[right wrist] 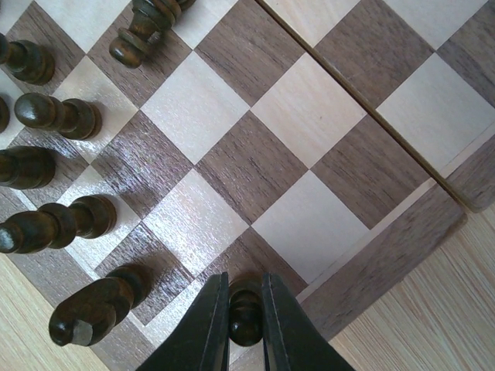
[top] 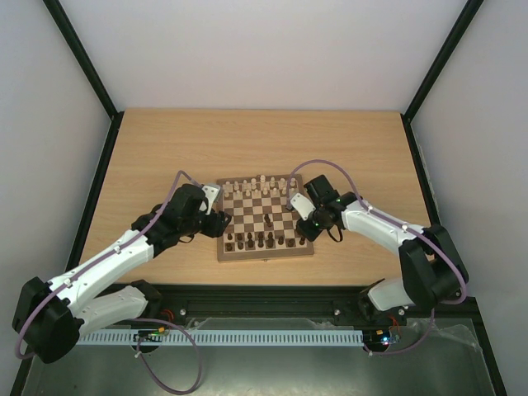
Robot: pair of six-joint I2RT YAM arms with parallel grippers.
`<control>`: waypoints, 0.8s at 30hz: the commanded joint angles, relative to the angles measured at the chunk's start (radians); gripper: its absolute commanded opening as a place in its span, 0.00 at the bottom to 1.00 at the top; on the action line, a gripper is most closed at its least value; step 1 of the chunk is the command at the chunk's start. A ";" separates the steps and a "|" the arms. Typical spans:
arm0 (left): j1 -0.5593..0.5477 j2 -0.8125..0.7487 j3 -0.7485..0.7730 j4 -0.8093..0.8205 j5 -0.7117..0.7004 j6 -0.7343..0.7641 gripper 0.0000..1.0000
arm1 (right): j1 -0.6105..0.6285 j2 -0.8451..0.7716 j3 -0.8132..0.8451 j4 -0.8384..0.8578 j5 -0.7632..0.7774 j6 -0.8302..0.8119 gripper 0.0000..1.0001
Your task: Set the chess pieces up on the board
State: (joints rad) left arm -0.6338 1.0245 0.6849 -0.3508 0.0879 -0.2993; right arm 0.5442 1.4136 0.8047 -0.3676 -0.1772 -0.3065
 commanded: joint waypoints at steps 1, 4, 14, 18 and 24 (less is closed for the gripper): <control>0.000 0.007 -0.012 0.004 0.003 0.003 0.61 | -0.001 0.018 0.000 -0.007 -0.001 -0.005 0.09; 0.000 0.006 -0.012 0.004 0.003 0.003 0.61 | -0.002 0.020 -0.002 -0.005 -0.001 -0.006 0.10; 0.000 0.009 -0.013 0.004 0.006 0.004 0.61 | -0.001 0.007 -0.001 -0.002 -0.006 0.006 0.29; -0.001 0.009 -0.014 0.004 0.008 0.004 0.61 | -0.003 -0.025 0.026 -0.023 -0.015 0.017 0.34; 0.000 0.006 -0.013 0.004 0.009 0.004 0.61 | -0.004 -0.030 0.136 -0.095 -0.075 -0.001 0.37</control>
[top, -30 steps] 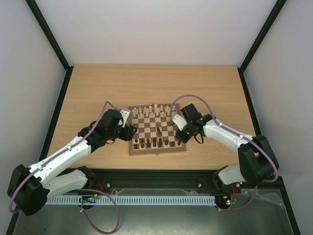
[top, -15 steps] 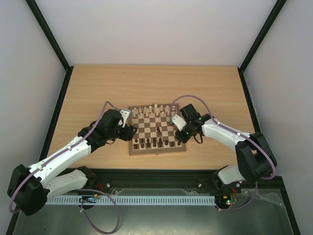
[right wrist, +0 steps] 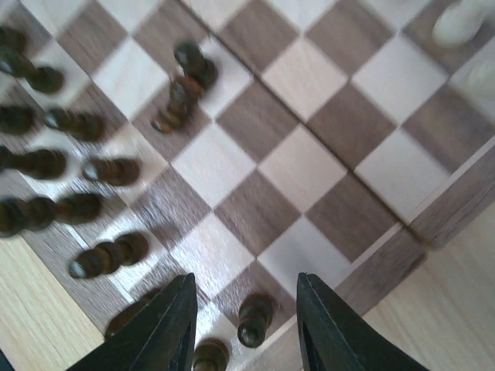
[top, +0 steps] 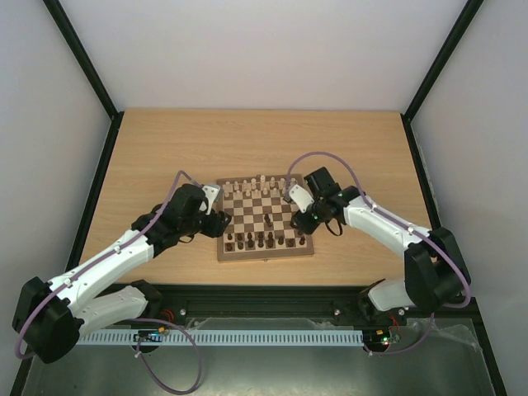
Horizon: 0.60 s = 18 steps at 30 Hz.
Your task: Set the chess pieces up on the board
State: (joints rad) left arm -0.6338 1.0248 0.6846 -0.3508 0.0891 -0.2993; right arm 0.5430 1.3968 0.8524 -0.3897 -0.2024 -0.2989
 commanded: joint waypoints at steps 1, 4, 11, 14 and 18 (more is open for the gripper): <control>0.000 0.002 -0.012 0.004 0.008 0.003 0.61 | -0.003 -0.002 0.110 -0.084 -0.047 -0.016 0.36; 0.000 -0.009 -0.014 0.006 0.005 0.002 0.61 | -0.002 0.046 0.186 -0.107 -0.034 -0.047 0.34; 0.000 -0.031 -0.016 0.008 0.002 0.000 0.61 | 0.034 0.202 0.348 -0.173 -0.038 -0.055 0.33; 0.000 -0.036 -0.015 0.007 0.003 0.000 0.61 | 0.080 0.255 0.384 -0.180 -0.015 -0.055 0.33; 0.000 -0.044 -0.017 0.009 0.005 0.000 0.61 | 0.136 0.327 0.427 -0.188 0.018 -0.054 0.33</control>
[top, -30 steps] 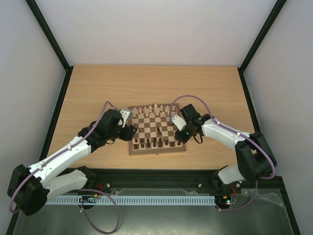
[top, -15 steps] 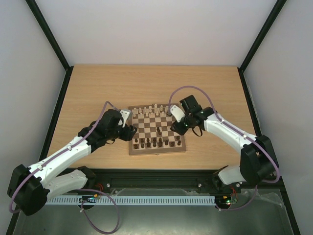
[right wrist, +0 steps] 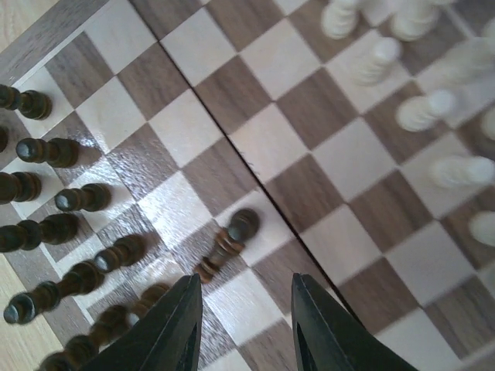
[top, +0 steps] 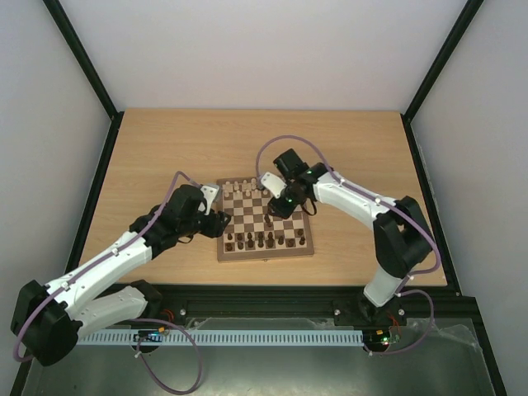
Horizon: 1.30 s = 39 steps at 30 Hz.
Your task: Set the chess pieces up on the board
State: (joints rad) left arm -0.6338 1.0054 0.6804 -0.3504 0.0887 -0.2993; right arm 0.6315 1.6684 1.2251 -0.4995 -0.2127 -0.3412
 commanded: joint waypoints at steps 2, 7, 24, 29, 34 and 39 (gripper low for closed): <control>0.000 -0.028 -0.013 0.009 0.007 0.000 0.61 | 0.065 0.086 0.074 -0.079 0.043 -0.008 0.33; 0.000 -0.033 -0.016 0.010 0.009 0.000 0.61 | 0.083 0.145 0.099 -0.074 0.101 0.012 0.32; 0.000 -0.025 -0.017 0.011 0.010 -0.001 0.62 | 0.083 0.221 0.141 -0.085 0.075 0.039 0.19; 0.000 -0.024 -0.018 0.010 0.011 -0.001 0.62 | 0.083 0.215 0.129 -0.075 0.073 0.047 0.12; 0.000 -0.021 -0.018 0.010 0.014 -0.001 0.62 | 0.083 0.231 0.128 -0.081 0.082 0.057 0.14; 0.000 -0.020 -0.019 0.010 0.014 -0.001 0.63 | 0.082 0.230 0.130 -0.080 0.077 0.065 0.10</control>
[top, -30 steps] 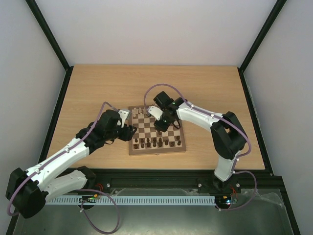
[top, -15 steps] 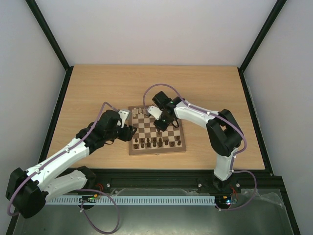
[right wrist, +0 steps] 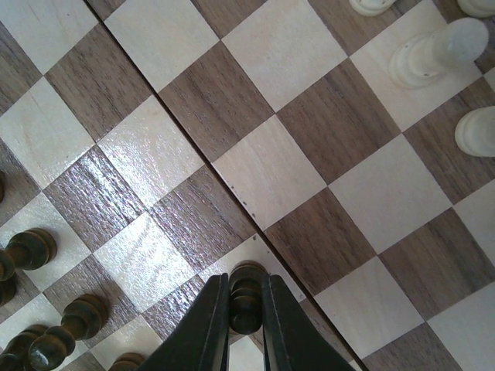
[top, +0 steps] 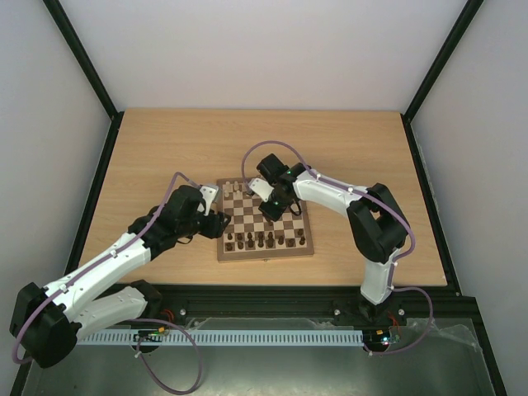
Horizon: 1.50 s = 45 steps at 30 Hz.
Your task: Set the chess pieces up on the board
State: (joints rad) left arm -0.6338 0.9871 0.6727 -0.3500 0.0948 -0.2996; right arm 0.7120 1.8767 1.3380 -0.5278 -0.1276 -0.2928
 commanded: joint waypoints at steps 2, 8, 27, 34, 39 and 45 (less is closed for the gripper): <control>0.000 0.000 -0.011 0.009 0.008 -0.001 0.63 | -0.001 0.013 0.024 -0.055 -0.014 0.019 0.07; 0.000 -0.003 -0.011 0.022 -0.014 -0.021 0.63 | -0.047 -0.066 0.022 -0.048 -0.096 0.061 0.06; -0.034 -0.093 -0.223 0.649 0.091 -0.222 0.65 | -0.141 -0.332 0.016 -0.050 -0.246 0.126 0.06; -0.051 -0.104 -0.198 0.544 0.069 -0.219 0.64 | -0.141 -0.338 -0.087 -0.137 -0.106 0.004 0.07; -0.052 -0.151 -0.160 0.381 0.028 -0.242 0.64 | -0.128 -0.332 -0.156 -0.152 0.030 -0.062 0.06; -0.051 -0.158 0.011 0.081 -0.043 -0.134 0.67 | -0.074 -0.316 -0.184 -0.133 0.070 -0.083 0.06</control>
State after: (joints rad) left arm -0.6804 0.8368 0.5564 -0.0437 0.1287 -0.5209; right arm 0.5945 1.5410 1.1698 -0.6273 -0.1162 -0.3367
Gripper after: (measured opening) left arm 0.662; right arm 0.083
